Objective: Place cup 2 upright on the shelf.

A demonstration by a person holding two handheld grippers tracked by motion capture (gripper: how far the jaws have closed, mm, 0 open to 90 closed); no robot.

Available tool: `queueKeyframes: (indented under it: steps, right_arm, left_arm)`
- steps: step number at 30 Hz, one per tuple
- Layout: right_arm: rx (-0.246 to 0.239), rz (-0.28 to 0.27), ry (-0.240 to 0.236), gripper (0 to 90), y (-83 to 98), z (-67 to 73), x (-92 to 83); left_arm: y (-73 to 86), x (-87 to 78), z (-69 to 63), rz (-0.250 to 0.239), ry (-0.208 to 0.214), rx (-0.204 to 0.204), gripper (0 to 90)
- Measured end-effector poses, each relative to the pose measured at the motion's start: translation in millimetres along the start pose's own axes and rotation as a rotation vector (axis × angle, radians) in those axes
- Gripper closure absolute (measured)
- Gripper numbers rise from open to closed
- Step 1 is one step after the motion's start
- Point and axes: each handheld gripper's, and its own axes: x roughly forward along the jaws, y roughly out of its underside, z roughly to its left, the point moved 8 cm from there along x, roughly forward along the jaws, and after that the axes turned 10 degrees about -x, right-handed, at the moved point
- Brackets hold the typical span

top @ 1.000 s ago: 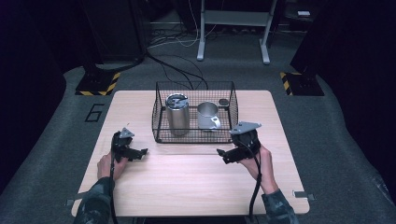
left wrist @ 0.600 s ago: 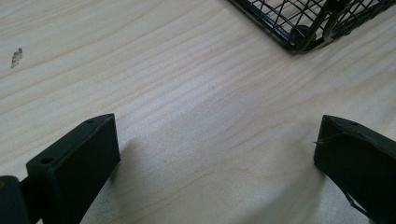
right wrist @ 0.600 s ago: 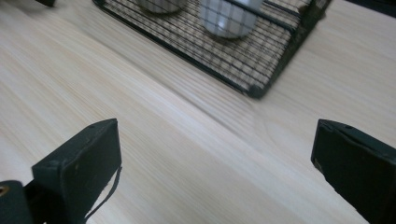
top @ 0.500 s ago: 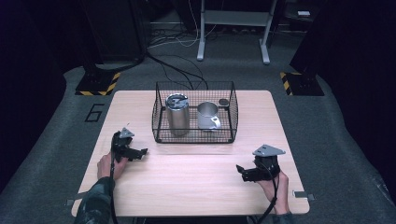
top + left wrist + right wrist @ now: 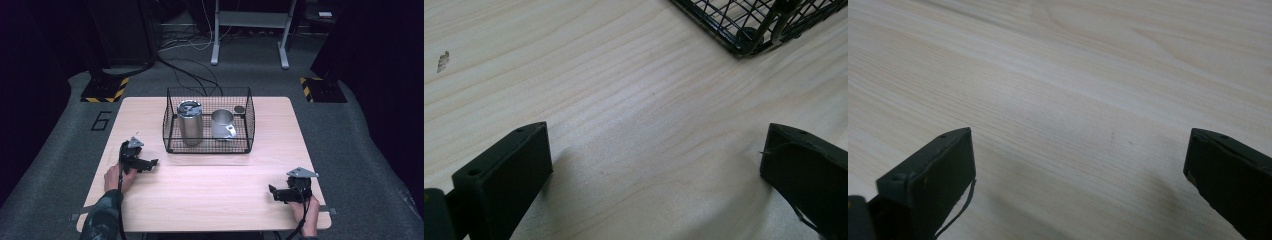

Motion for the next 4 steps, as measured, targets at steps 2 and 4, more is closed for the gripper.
queueKeyframes:
  steps: [2, 4]
  right_arm:
    - [0.012, 0.003, -0.001, 0.0, 4.1, -2.1, 2.8]
    - [-0.009, 0.018, 0.004, 0.0, 5.2, -2.9, 4.2]
  left_arm:
    - [0.0, 0.0, 0.0, 0.000, 0.000, 0.000, 0.0]
    - [0.1, 0.3, -0.5, -0.001, 0.004, -0.005, 0.0]
